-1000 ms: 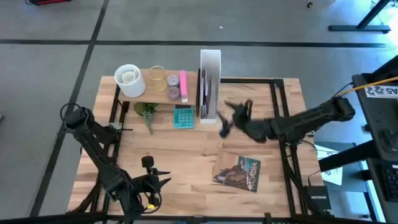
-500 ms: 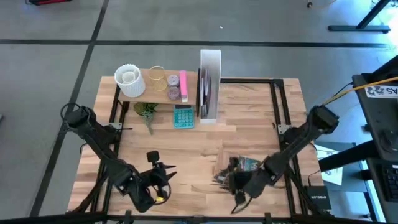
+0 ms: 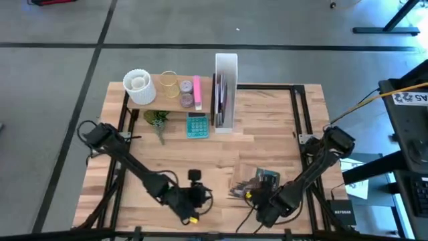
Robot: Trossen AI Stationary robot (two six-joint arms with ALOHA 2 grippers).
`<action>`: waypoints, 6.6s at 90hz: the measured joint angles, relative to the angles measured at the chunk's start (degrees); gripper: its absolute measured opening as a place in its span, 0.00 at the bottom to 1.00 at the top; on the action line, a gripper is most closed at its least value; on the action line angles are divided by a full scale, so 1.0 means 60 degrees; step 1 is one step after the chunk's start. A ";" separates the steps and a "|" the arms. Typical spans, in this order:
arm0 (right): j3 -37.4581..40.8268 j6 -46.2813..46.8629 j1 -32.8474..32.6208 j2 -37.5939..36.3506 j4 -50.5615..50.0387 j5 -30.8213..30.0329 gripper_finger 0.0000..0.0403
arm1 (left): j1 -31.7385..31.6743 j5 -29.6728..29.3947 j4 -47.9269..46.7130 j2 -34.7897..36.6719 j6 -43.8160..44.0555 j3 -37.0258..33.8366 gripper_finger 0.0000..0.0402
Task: Stock shelves
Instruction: Put the brown book into the white bookshelf, then remove the blue calculator from under the shelf
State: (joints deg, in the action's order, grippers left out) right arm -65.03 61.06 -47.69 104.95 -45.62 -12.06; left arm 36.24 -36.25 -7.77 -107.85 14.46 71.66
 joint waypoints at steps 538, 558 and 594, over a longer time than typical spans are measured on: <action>-0.4788 -0.4524 0.7961 0.1252 0.3550 -1.1142 0.00 | 0.3145 -0.4283 -0.6269 0.2688 0.5003 -0.0002 0.22; -0.4390 -0.4248 0.7957 0.1213 0.3284 -1.1158 0.01 | 0.3190 -0.4230 -0.6283 0.2692 0.5097 0.0004 0.22; -0.3921 -0.3960 0.7978 0.1133 0.3379 -1.1063 0.28 | 0.3196 -0.4214 -0.6305 0.2699 0.5270 0.0004 0.22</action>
State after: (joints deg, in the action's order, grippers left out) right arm -88.55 37.30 0.18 111.74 -25.34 -78.44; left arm 55.42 -61.54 -45.60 -91.66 46.09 71.68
